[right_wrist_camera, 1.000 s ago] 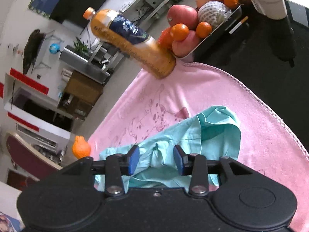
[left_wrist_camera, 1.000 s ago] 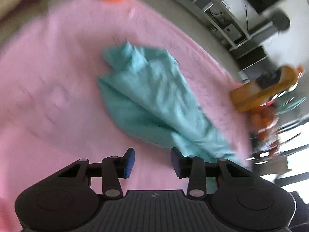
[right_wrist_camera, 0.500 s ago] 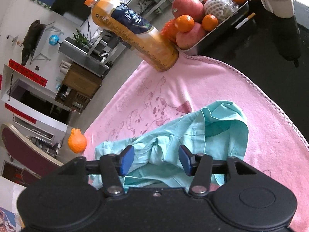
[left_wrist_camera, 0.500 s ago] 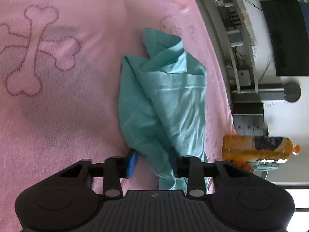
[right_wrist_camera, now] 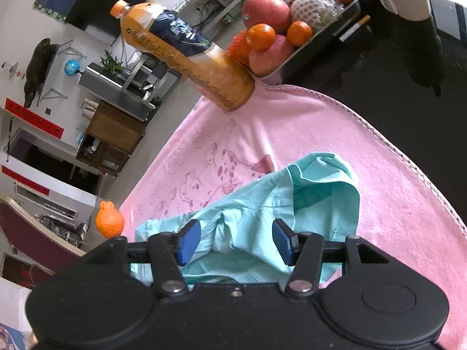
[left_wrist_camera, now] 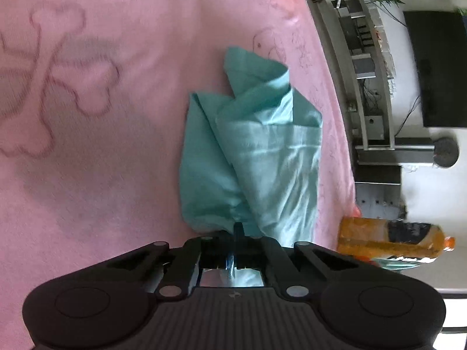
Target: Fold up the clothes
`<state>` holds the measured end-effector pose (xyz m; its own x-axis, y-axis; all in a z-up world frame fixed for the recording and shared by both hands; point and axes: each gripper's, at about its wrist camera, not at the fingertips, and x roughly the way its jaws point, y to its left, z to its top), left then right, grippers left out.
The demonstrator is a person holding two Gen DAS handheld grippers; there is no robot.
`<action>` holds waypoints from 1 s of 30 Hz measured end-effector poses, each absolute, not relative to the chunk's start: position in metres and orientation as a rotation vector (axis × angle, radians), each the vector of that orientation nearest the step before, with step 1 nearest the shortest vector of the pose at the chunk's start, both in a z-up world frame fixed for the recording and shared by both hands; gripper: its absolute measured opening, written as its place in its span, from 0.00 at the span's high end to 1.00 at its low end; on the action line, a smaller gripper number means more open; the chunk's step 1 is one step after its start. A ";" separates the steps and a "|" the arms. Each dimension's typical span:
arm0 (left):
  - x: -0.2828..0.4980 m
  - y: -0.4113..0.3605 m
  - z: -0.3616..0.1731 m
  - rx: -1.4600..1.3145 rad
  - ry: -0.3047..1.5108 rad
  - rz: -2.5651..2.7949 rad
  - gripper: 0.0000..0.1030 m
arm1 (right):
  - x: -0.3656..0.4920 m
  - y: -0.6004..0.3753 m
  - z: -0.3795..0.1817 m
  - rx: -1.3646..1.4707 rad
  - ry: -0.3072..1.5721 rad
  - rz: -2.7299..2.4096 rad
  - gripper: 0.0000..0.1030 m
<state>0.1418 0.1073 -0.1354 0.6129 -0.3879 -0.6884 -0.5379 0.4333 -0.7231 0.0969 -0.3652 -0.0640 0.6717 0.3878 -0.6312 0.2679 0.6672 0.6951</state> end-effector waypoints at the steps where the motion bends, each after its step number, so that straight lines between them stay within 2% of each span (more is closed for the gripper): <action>1: 0.140 0.105 -0.126 -1.110 0.963 0.106 1.00 | 0.094 -0.368 -0.065 0.872 0.856 0.067 0.49; 11: 0.083 0.094 -0.027 -0.524 0.943 -0.025 1.00 | 0.058 -0.371 -0.086 0.869 0.943 -0.008 0.48; 16: 0.061 0.101 -0.043 -0.424 0.861 0.020 1.00 | 0.050 -0.370 -0.094 0.837 0.977 -0.049 0.48; 19: 0.063 0.100 -0.059 -0.434 0.882 0.055 1.00 | 0.060 -0.365 -0.096 0.799 0.970 -0.072 0.51; 22: 0.067 0.092 -0.059 -0.385 0.876 0.056 1.00 | 0.070 -0.352 -0.099 0.728 0.987 -0.085 0.62; 24: 0.068 0.092 -0.059 -0.388 0.877 0.055 1.00 | 0.075 -0.343 -0.100 0.666 0.997 -0.104 0.86; 26: 0.066 0.094 -0.062 -0.390 0.883 0.057 1.00 | 0.075 -0.339 -0.099 0.621 0.997 -0.126 0.96; 30: 0.067 0.095 -0.063 -0.395 0.888 0.063 1.00 | 0.081 -0.343 -0.078 0.706 0.889 -0.048 0.98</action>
